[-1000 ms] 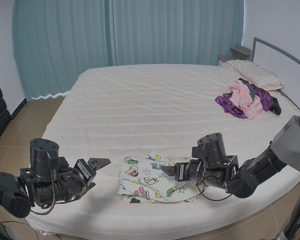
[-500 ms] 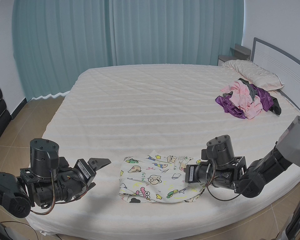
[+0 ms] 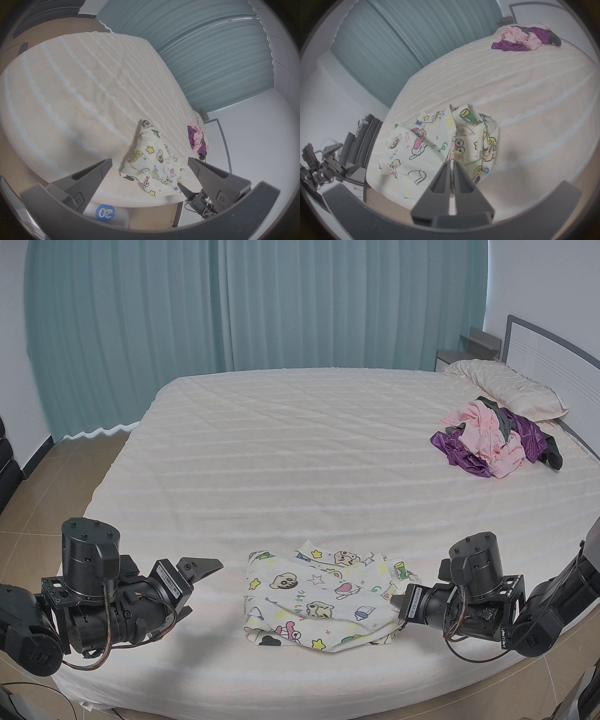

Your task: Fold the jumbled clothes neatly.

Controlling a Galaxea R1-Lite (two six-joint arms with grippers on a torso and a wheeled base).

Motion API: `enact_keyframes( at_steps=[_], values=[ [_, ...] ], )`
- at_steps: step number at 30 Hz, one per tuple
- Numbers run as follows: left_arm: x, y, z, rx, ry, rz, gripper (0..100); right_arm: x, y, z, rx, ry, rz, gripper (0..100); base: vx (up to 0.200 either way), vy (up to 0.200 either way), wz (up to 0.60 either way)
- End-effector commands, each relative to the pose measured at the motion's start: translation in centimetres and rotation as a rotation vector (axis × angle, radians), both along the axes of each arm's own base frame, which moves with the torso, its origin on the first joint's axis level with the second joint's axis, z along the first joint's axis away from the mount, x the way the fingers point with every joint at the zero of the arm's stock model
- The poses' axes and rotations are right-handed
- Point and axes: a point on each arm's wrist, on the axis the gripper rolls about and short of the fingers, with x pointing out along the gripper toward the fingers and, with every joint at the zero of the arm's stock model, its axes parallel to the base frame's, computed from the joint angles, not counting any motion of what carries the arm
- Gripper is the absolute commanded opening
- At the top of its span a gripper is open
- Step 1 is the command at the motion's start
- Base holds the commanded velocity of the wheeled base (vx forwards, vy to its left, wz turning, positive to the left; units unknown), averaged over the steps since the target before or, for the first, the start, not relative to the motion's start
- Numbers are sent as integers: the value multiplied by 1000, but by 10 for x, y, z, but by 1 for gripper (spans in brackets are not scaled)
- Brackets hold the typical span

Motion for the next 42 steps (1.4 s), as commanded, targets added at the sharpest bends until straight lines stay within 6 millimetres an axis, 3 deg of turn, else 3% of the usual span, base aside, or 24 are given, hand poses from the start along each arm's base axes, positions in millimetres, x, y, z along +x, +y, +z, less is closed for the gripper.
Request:
enact_keyframes(
  at_steps=[1,6,10,14,17,20,26,27,34,42],
  values=[
    [0,0,0,0,2,1,100,-3,-1,-2,16,-4,-1,100,0,0,0],
    [0,0,-1,1,3,1,100,-6,-4,16,54,-62,6,100,0,0,0],
    [0,0,0,0,2,1,100,13,1,23,73,-102,-9,100,0,0,0],
    [0,0,-1,1,3,1,100,29,8,18,78,-98,-4,100,0,0,0],
    [0,0,-1,1,3,1,100,40,18,-2,64,-46,25,100,0,0,0],
    [0,0,-1,1,3,1,100,40,21,-13,59,-16,48,100,0,0,0],
    [0,0,-1,2,4,1,100,38,19,-15,68,6,54,100,0,0,0],
    [0,0,-1,2,4,1,100,38,19,-15,68,6,54,0,0,0,0],
    [-1,0,-3,4,10,0,100,35,16,-20,56,31,46,0,0,0,0],
    [-1,1,-3,5,13,0,100,-3,-4,-3,61,27,58,0,0,0,0]
  ],
)
